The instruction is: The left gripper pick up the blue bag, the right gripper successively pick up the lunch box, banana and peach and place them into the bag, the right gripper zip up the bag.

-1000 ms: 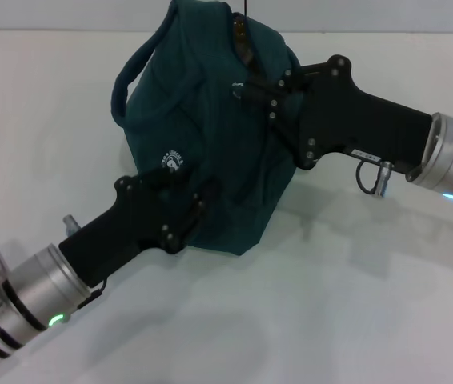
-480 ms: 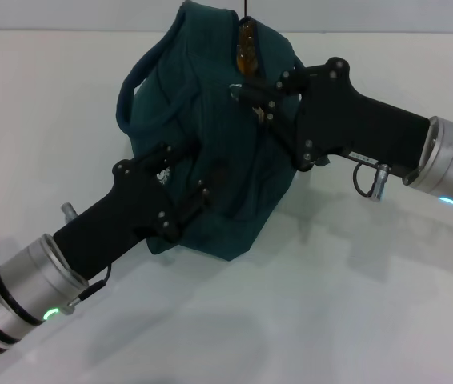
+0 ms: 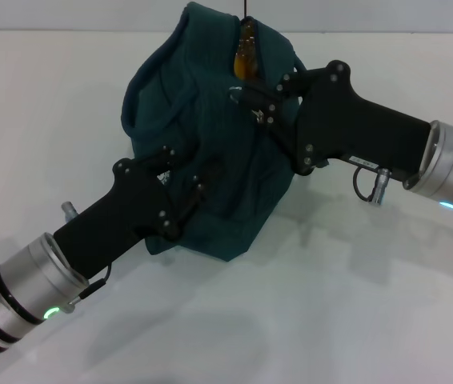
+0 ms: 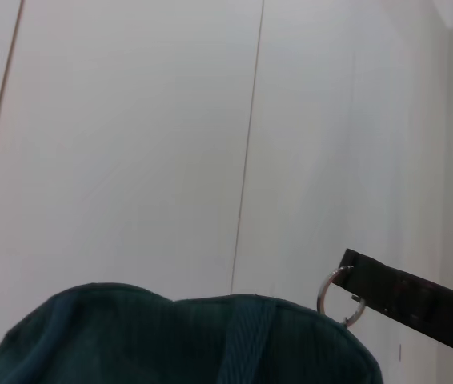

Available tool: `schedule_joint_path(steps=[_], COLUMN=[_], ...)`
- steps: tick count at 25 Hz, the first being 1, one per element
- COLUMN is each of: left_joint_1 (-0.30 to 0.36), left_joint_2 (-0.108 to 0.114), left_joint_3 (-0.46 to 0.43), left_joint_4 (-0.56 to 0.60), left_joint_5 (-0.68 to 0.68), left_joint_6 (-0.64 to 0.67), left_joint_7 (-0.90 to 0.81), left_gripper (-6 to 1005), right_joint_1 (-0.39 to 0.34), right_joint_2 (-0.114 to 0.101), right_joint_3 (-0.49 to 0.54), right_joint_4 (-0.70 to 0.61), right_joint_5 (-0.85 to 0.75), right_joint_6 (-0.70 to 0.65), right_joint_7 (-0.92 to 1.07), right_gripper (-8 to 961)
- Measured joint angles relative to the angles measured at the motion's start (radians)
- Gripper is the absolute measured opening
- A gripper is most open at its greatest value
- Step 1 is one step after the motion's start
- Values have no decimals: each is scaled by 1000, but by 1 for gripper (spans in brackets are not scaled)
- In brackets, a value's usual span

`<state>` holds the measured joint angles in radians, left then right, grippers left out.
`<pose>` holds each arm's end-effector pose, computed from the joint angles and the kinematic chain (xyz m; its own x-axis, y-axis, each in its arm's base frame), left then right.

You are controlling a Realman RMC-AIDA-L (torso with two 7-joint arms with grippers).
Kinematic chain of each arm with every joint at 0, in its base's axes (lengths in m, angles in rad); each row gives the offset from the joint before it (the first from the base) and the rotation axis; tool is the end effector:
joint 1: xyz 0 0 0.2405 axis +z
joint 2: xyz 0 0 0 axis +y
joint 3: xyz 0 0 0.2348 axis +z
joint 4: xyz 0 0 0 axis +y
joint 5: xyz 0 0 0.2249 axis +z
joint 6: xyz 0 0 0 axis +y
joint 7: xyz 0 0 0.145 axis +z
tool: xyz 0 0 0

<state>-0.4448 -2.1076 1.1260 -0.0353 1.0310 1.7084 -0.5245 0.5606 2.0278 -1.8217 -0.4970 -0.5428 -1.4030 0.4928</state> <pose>-0.2563 0.2474 -0.0567 0.5140 -0.0177 0.8576 0.4939 -0.8113 -0.3128 0.1459 0.3289 -0.0486 0.5850 0.3721 -0.7207 -0.0120 -0.8845 -0.4664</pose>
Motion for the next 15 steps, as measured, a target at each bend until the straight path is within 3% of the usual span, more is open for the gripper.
schedule_joint_path(steps=[9,15], left_joint_1=[4,69], left_joint_2=[5,18], left_joint_3=[9,12], left_joint_4=[5,87], left_joint_5=[13,28], left_joint_6=[5,2], left_joint_7=[3,29], left_gripper=[159,81], right_joint_1=[-1,-1], right_joint_2=[0,0], right_joint_3=[-30,-90], right_joint_4=[-2,-7], right_joint_5=[0,74], right_joint_6=[-11,-13], right_joint_7=[17,21], right_gripper=[18,18])
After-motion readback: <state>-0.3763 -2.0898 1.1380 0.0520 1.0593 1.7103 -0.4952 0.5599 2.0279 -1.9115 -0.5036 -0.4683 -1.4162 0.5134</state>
